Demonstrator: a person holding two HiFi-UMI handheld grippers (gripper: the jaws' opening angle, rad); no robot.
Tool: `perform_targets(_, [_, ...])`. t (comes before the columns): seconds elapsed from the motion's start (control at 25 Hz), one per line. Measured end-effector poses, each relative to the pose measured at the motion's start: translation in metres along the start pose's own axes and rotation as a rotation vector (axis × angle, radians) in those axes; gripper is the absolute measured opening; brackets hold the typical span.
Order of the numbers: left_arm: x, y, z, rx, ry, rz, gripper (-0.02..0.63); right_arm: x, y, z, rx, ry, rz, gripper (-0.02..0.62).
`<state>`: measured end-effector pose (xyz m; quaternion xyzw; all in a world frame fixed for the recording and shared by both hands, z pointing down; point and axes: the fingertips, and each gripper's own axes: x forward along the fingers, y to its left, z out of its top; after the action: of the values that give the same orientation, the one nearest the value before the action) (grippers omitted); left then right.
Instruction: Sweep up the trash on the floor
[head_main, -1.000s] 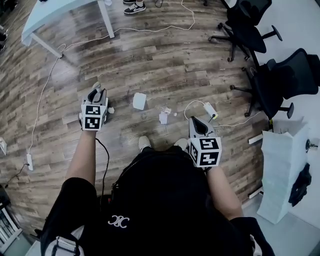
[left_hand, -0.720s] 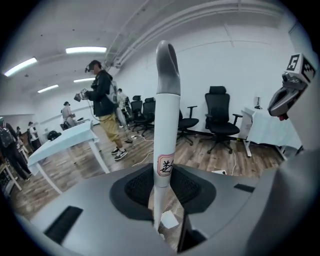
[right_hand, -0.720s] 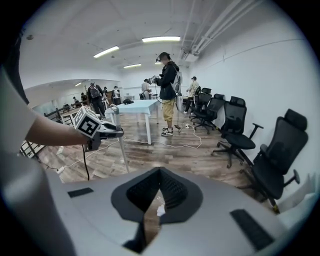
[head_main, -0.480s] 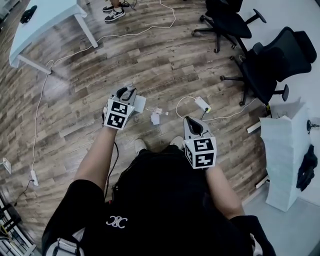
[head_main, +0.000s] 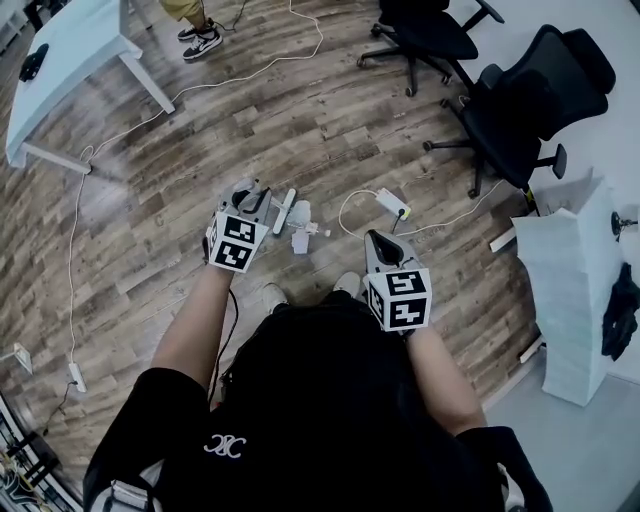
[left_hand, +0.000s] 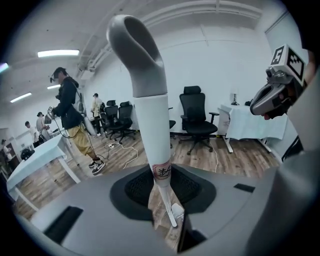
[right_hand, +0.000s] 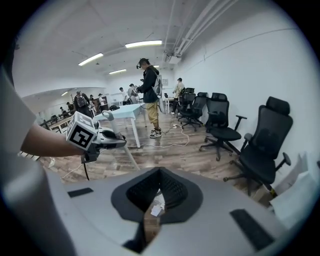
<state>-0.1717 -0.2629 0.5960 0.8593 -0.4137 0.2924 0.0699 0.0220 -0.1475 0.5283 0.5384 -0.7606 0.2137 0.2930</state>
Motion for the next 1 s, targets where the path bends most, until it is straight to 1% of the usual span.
perform_targets(0.12, [-0.014, 0.01, 0.002, 0.005, -0.008, 0.033, 0.101, 0.004, 0.0, 0.0, 0.004, -0.004, 0.018, 0.012])
perform_targets(0.2, [-0.029, 0.024, 0.003, 0.005, -0.022, 0.07, 0.101, 0.009, 0.006, 0.003, -0.002, -0.007, 0.036, 0.012])
perform_targets(0.4, [-0.078, 0.08, -0.019, -0.06, -0.021, 0.188, 0.101, 0.022, 0.031, 0.009, -0.034, 0.0, 0.083, 0.012])
perform_targets(0.52, [-0.105, 0.108, -0.042, -0.072, 0.015, 0.253, 0.101, 0.026, 0.041, 0.011, -0.049, 0.004, 0.099, 0.014])
perform_targets(0.64, [-0.121, 0.126, -0.066, -0.052, 0.068, 0.299, 0.101, 0.03, 0.047, 0.012, -0.055, 0.009, 0.102, 0.012])
perform_targets(0.8, [-0.131, 0.144, -0.094, -0.033, 0.115, 0.37, 0.101, 0.034, 0.055, 0.012, -0.063, 0.022, 0.108, 0.012])
perform_targets(0.88, [-0.13, 0.151, -0.111, -0.056, 0.139, 0.404, 0.101, 0.035, 0.058, 0.011, -0.072, 0.029, 0.111, 0.012])
perform_targets(1.0, [-0.121, 0.152, -0.133, -0.097, 0.162, 0.407, 0.1, 0.036, 0.058, 0.011, -0.077, 0.034, 0.103, 0.012])
